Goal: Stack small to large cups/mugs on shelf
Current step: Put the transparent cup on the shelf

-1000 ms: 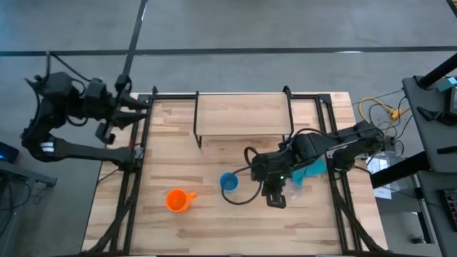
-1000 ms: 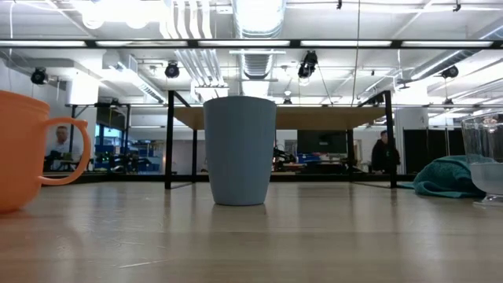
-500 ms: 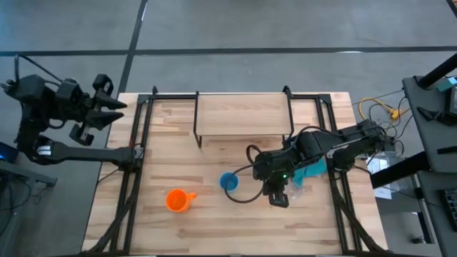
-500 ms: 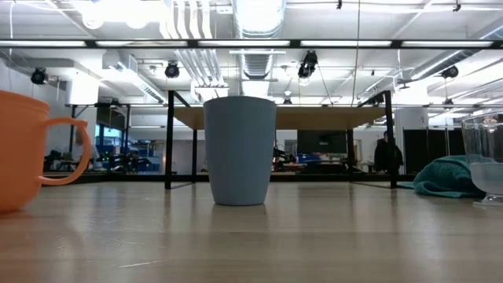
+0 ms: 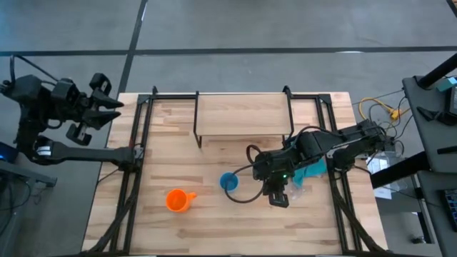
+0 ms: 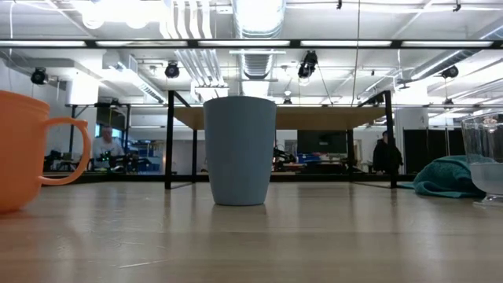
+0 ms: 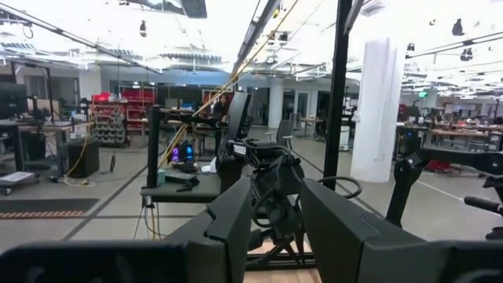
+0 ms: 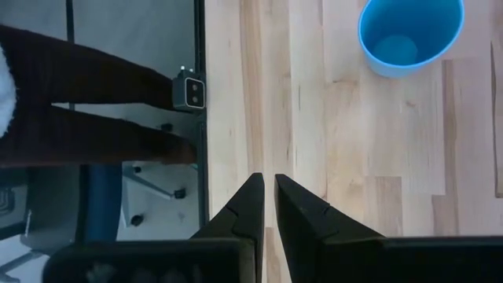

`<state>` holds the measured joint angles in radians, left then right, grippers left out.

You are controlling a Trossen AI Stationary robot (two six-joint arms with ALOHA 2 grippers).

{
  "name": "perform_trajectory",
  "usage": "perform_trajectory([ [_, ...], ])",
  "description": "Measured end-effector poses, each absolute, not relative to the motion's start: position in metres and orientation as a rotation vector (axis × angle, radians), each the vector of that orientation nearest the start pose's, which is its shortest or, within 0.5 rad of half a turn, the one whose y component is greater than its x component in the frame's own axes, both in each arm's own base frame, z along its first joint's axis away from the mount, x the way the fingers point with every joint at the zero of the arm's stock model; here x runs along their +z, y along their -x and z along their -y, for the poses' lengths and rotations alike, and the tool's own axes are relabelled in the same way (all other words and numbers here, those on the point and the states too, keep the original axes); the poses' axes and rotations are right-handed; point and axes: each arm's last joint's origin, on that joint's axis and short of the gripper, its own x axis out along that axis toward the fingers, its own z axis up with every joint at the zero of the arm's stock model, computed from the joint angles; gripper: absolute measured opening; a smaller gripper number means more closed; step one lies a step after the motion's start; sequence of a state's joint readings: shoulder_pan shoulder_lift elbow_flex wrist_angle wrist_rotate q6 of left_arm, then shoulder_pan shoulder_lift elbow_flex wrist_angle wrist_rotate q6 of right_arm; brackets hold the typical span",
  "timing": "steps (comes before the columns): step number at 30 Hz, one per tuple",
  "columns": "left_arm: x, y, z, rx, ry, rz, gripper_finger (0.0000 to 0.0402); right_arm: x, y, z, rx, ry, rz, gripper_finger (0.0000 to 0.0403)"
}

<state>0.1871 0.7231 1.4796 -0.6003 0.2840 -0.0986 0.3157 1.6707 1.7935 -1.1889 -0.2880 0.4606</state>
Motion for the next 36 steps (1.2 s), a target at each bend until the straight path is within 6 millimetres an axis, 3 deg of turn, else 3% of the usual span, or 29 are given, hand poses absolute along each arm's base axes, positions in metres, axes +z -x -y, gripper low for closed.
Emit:
perform_trajectory([
  [16,0.505,-0.0513,-0.0015,-0.104,0.06,0.153,0.0099,0.3752,-0.3052,-0.1082,0.281,-0.385,-1.186,0.0029],
  [36,0.5038,-0.0494,-0.0011,-0.104,0.062,0.145,0.0099,0.3769,-0.3076,-0.1089,0.34,-0.254,-1.121,0.0029],
])
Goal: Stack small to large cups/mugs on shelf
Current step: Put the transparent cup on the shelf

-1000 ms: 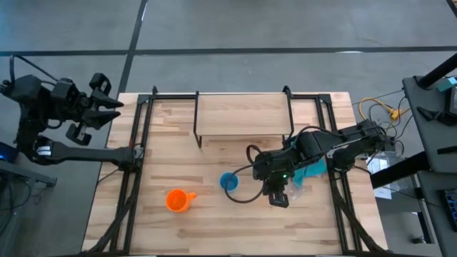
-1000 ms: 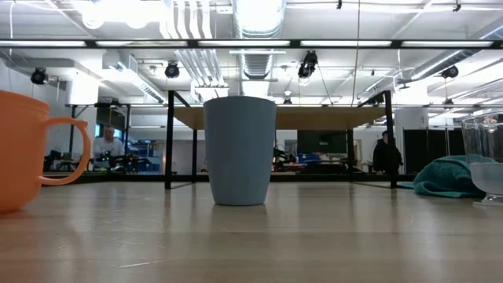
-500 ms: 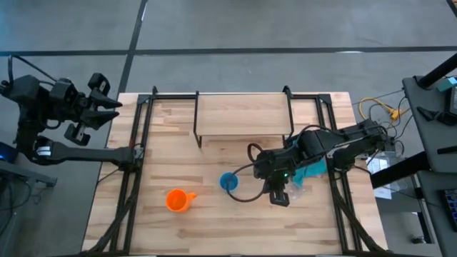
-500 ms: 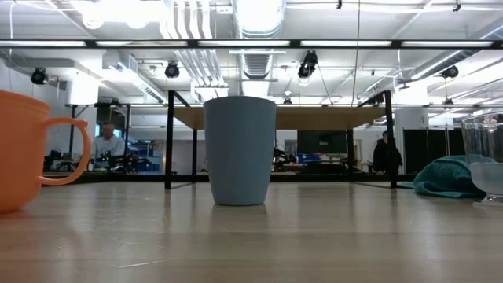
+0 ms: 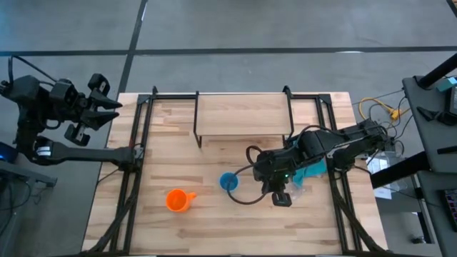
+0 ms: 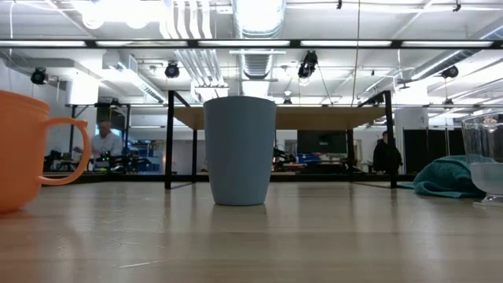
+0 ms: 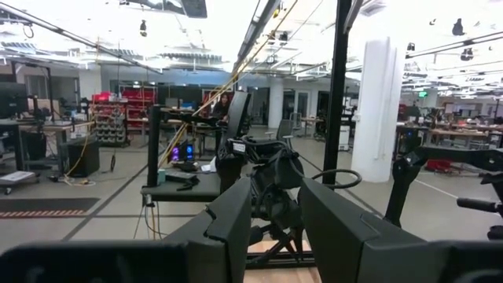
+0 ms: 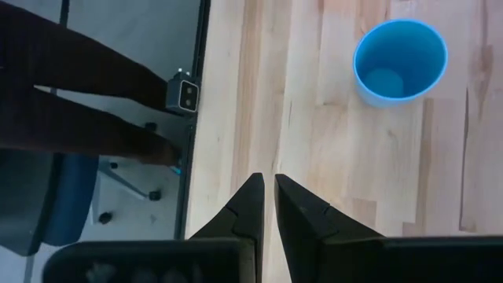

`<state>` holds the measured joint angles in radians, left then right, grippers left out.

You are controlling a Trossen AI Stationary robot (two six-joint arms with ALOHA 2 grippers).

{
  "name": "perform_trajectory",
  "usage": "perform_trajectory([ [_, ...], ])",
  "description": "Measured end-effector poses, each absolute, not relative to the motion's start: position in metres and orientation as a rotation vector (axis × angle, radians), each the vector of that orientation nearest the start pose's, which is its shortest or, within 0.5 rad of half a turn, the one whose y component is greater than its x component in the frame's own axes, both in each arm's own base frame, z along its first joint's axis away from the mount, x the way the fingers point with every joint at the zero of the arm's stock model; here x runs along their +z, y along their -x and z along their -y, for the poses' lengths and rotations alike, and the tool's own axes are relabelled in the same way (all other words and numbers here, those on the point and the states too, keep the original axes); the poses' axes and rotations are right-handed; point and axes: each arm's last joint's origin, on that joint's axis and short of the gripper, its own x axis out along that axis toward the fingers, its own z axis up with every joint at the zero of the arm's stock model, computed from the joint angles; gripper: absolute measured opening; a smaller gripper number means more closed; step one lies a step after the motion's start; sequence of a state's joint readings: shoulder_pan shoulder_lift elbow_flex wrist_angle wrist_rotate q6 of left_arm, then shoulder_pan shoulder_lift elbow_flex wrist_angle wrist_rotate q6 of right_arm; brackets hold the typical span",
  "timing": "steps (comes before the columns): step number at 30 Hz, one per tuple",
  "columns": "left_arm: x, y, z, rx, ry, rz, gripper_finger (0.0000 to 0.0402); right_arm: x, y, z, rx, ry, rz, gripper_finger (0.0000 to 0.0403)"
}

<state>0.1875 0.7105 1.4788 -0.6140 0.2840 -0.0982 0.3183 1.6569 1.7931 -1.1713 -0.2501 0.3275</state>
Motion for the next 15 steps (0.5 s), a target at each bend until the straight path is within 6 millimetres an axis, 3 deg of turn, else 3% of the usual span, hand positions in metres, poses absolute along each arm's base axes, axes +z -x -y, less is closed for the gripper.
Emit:
perform_trajectory([
  [15,0.5038,-0.0495,-0.0011,-0.104,0.061,0.146,0.0099,0.3758,-0.3063,-0.1121,0.324,-0.269,-1.136,0.0029],
])
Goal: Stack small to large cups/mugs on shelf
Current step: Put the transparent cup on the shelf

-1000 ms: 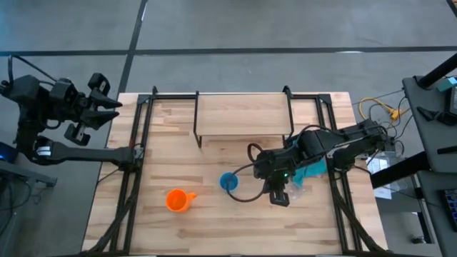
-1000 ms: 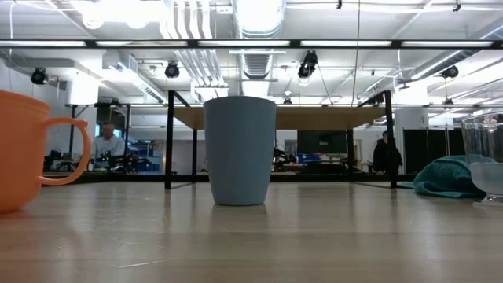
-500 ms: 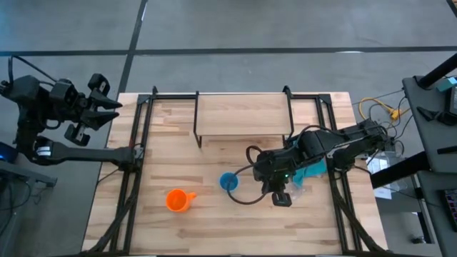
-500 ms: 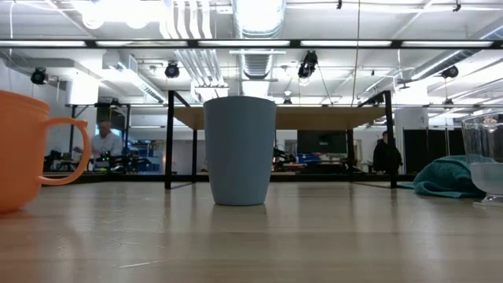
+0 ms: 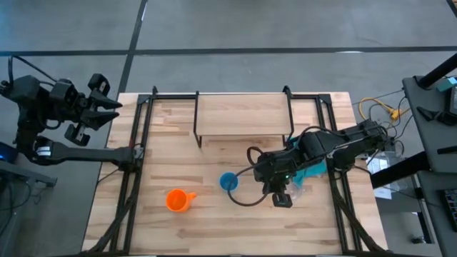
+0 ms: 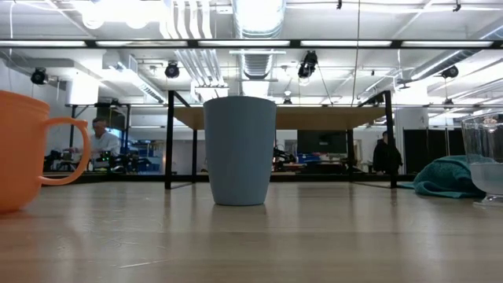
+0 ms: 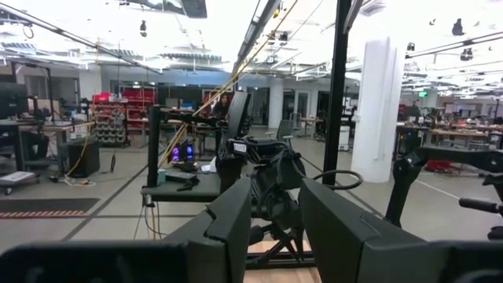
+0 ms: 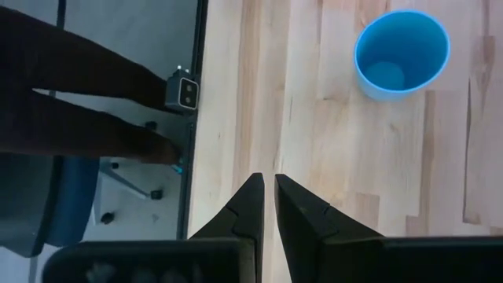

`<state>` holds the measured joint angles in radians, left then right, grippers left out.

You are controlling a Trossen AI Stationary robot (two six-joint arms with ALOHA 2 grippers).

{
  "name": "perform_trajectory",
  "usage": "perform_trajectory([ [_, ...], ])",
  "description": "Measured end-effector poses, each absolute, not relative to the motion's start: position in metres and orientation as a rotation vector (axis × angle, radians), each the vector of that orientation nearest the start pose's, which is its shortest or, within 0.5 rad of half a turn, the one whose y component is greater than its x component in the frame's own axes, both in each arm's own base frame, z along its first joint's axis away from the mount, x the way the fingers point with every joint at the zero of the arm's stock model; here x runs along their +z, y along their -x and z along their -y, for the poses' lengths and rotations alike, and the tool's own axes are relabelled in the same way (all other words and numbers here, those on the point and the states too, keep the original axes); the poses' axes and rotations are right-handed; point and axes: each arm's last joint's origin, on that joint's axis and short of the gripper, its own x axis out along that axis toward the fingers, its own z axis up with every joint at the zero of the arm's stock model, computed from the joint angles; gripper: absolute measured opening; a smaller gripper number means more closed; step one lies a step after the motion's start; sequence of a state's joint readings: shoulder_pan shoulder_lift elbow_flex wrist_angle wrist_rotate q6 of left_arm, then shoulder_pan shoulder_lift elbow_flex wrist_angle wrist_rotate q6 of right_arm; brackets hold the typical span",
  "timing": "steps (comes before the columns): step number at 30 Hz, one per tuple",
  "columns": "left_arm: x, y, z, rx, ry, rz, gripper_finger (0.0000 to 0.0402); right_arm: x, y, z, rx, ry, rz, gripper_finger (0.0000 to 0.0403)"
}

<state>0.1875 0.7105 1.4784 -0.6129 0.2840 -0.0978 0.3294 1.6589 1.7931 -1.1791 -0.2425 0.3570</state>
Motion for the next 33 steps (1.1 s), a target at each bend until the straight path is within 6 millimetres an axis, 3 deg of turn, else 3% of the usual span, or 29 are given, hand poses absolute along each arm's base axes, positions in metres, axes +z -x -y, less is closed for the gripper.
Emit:
perform_trajectory([
  [33,0.5037,-0.0527,-0.0021,-0.089,0.059,0.143,0.0099,0.3756,-0.3094,-0.113,0.324,-0.28,-1.119,0.0029],
])
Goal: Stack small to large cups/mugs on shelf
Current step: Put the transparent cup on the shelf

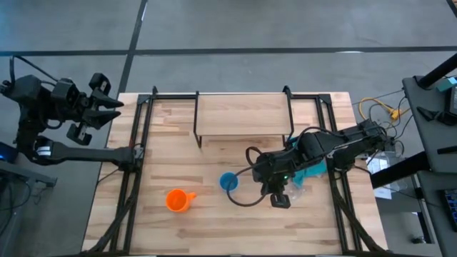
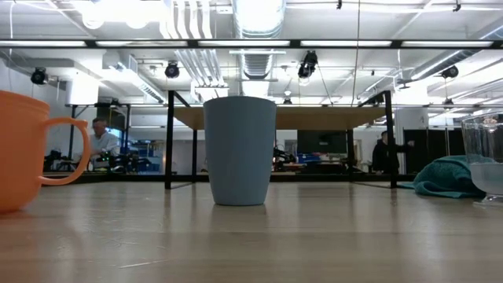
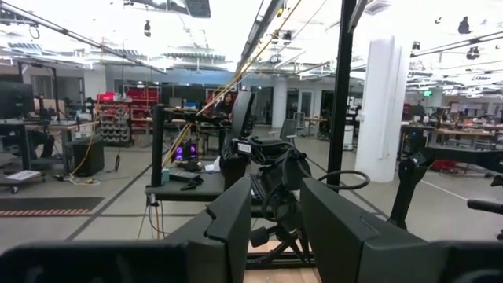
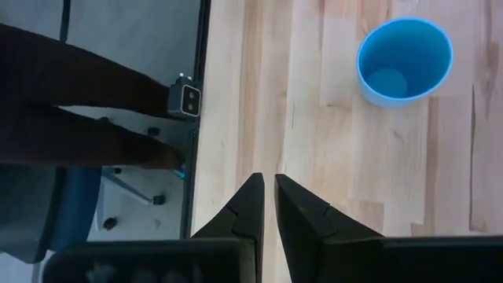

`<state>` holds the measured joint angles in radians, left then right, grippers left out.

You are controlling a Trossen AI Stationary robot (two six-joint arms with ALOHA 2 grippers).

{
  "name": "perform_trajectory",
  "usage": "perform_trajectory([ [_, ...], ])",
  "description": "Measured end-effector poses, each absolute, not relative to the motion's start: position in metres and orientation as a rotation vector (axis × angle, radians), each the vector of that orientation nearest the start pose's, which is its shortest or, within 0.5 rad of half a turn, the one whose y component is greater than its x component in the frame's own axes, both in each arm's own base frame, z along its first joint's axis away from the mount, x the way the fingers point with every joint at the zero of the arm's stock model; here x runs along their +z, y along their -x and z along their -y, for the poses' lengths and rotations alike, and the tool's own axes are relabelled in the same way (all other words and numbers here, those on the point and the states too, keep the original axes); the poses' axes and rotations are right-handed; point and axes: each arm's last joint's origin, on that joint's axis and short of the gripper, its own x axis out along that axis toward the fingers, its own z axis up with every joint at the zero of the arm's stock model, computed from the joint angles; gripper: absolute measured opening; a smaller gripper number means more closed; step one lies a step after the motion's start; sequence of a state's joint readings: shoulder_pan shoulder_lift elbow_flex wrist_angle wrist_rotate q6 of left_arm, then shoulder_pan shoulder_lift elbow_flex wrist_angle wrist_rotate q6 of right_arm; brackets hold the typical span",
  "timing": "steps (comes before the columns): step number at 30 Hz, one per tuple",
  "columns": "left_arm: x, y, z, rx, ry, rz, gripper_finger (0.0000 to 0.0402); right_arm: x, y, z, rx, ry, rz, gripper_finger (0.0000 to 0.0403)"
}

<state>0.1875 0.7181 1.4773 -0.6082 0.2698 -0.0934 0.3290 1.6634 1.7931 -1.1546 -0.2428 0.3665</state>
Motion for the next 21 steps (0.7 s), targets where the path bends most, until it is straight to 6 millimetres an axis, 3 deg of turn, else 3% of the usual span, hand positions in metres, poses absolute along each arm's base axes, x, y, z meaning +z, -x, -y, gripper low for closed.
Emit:
perform_trajectory([
  [14,0.5038,-0.0523,-0.0021,-0.088,0.059,0.145,0.0099,0.376,-0.31,-0.1131,0.308,-0.308,-1.118,0.0033],
  [21,0.5038,-0.0527,-0.0022,-0.088,0.059,0.143,0.0099,0.3755,-0.3095,-0.1127,0.298,-0.305,-1.123,0.0093],
])
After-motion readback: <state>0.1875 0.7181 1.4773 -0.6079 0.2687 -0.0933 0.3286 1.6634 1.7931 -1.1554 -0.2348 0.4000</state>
